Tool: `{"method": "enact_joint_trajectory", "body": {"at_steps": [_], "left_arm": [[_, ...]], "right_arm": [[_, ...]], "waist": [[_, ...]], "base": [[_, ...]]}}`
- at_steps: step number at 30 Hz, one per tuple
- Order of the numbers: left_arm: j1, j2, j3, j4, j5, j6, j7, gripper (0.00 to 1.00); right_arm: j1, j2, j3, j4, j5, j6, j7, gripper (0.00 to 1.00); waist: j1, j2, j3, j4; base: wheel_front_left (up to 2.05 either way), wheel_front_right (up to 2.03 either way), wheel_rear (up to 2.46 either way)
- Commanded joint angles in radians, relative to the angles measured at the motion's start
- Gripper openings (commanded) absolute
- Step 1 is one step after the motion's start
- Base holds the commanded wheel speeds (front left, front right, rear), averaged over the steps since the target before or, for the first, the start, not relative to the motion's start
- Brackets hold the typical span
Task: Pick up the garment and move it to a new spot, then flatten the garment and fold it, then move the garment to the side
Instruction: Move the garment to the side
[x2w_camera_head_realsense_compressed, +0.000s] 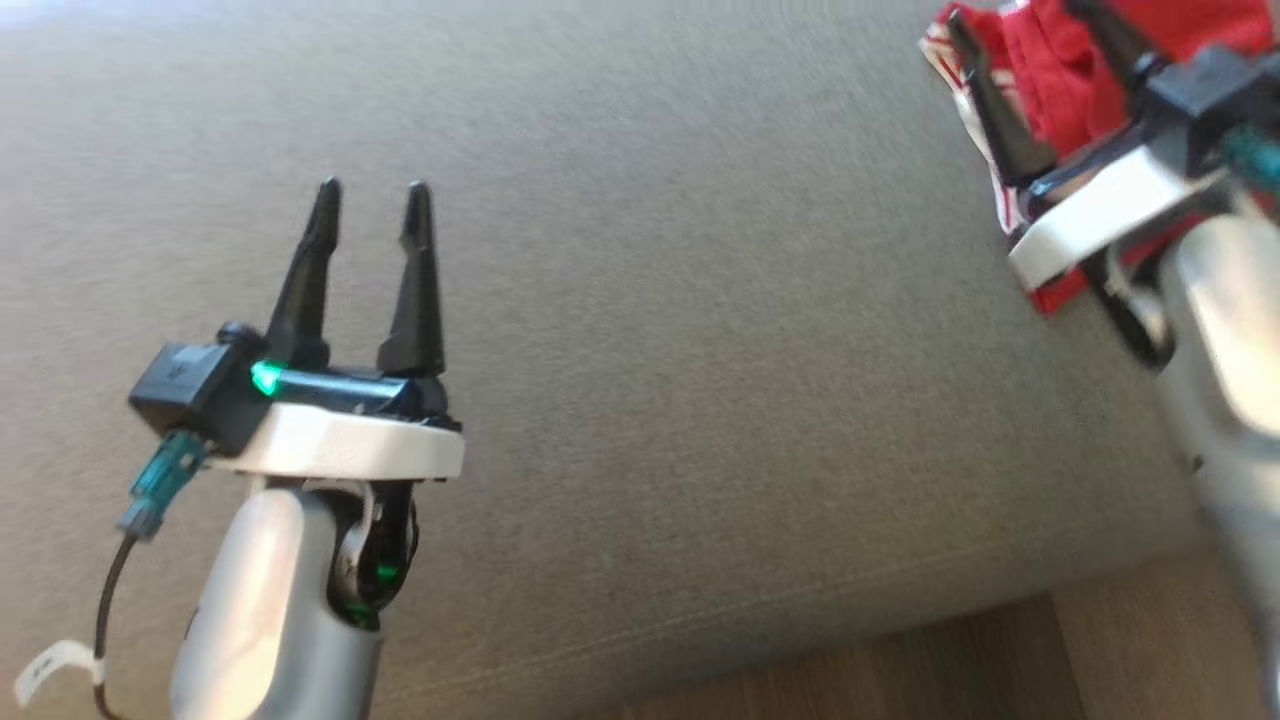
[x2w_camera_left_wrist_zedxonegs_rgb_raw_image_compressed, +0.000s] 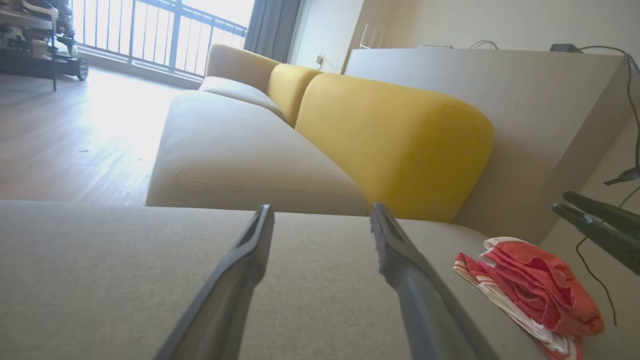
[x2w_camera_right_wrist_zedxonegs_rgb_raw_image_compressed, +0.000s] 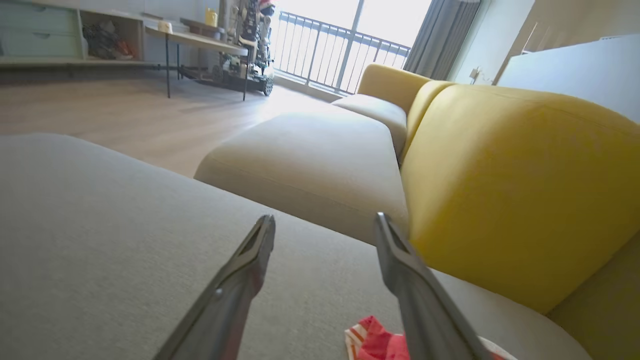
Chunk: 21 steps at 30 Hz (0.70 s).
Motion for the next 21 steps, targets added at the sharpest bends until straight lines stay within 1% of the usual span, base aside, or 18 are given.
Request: {"method": "enact_joint_trajectory", "body": {"at_steps": [1,2,6,9,11,14,17,21], "left_arm": [[0.006,0.005,0.045,-0.041,-0.009,0.018,0.002,1.00],[0.006,0.005,0.045,-0.041,-0.009,0.018,0.002,1.00],[0.056,0.005,0.061,-0.024,-0.012,0.048,0.002,1.00],[0.091,0.005,0.056,-0.005,0.001,0.068,0.002,1.00],[0.112,0.005,0.045,0.006,-0.006,0.074,0.002,1.00],[0.140,0.005,0.027,0.022,-0.032,0.080,0.002,1.00],[0.164,0.005,0.007,0.050,-0.042,0.075,0.002,1.00],[0.184,0.005,0.004,0.068,-0.055,0.086,0.002,1.00]], "right_arm": [[0.058,0.031,-0.012,-0.055,0.020,0.000,-0.009,1.00],[0.058,0.031,-0.012,-0.055,0.020,0.000,-0.009,1.00],[0.186,0.090,-0.057,-0.109,0.025,0.000,-0.009,1.00],[0.275,0.134,-0.099,-0.144,-0.004,0.000,-0.009,1.00],[0.334,0.168,-0.129,-0.158,-0.025,0.000,-0.009,1.00],[0.416,0.223,-0.211,-0.204,-0.058,0.000,-0.009,1.00],[0.491,0.277,-0.292,-0.252,-0.091,0.000,-0.009,1.00],[0.569,0.309,-0.328,-0.289,-0.137,0.000,-0.009,1.00]], "waist": [[0.0000,0.0000,-0.081,0.075],[0.0000,0.0000,-0.081,0.075],[0.0000,0.0000,-0.133,0.113],[0.0000,0.0000,-0.160,0.136],[0.0000,0.0000,-0.176,0.152],[0.0000,0.0000,-0.195,0.175],[0.0000,0.0000,-0.207,0.184],[0.0000,0.0000,-0.221,0.187]], "base": [[0.00,0.00,0.00],[0.00,0.00,0.00],[0.00,0.00,0.00],[0.00,0.00,0.00],[0.00,0.00,0.00],[0.00,0.00,0.00],[0.00,0.00,0.00],[0.00,0.00,0.00]]}}
